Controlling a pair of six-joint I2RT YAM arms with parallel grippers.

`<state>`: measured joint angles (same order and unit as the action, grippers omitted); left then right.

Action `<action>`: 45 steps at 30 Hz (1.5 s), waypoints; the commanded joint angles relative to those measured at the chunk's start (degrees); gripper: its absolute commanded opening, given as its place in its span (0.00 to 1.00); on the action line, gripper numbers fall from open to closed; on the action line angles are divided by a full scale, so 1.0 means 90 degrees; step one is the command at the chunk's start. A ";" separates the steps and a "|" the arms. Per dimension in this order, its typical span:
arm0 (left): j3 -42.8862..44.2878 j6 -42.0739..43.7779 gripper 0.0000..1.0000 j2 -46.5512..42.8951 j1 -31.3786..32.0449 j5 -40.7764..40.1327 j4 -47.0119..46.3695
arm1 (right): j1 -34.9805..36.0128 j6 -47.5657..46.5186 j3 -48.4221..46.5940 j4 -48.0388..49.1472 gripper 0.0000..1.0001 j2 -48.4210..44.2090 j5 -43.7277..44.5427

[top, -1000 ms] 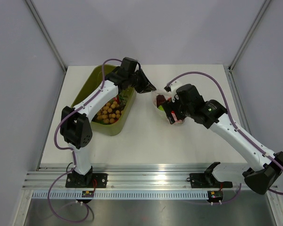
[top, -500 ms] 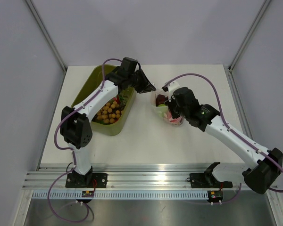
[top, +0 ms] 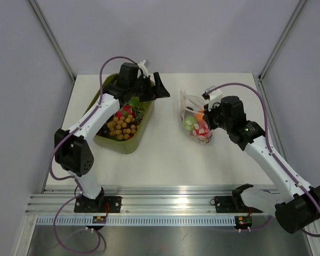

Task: Place the food in the zip-top bag and seal the zipper
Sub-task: Zip the zipper food storage bag at the center of the board.

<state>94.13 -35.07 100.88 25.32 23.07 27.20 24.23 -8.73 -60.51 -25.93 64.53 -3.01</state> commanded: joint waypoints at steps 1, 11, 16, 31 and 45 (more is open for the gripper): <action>-0.0370 0.1792 0.89 -0.0701 -0.0089 0.0520 -0.1000 | 0.0033 -0.0904 0.0482 0.0546 0.00 -0.0606 -0.0789; -0.2801 0.3758 0.86 -0.1257 -0.0060 0.2601 -0.4457 | -0.0045 -0.1705 0.1158 0.0569 0.00 -0.1780 -0.1960; -0.3095 0.5425 0.88 -0.1375 -0.0069 0.3352 -0.4118 | -0.0143 -0.1862 0.0962 0.0070 0.00 -0.1741 -0.2555; -0.3193 0.4786 0.84 -0.0165 -0.0177 0.4838 -0.6595 | -0.0397 -0.2028 0.0649 -0.0468 0.00 -0.1604 -0.3221; -0.3409 -0.0241 0.65 0.1406 -0.0196 0.5277 -1.3625 | -0.0475 -0.1930 0.0610 -0.0322 0.00 -0.1487 -0.3387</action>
<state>62.85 -19.55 108.66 23.92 67.48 -62.11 20.60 -26.11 -52.42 -31.57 51.29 -31.48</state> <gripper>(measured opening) 0.699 0.012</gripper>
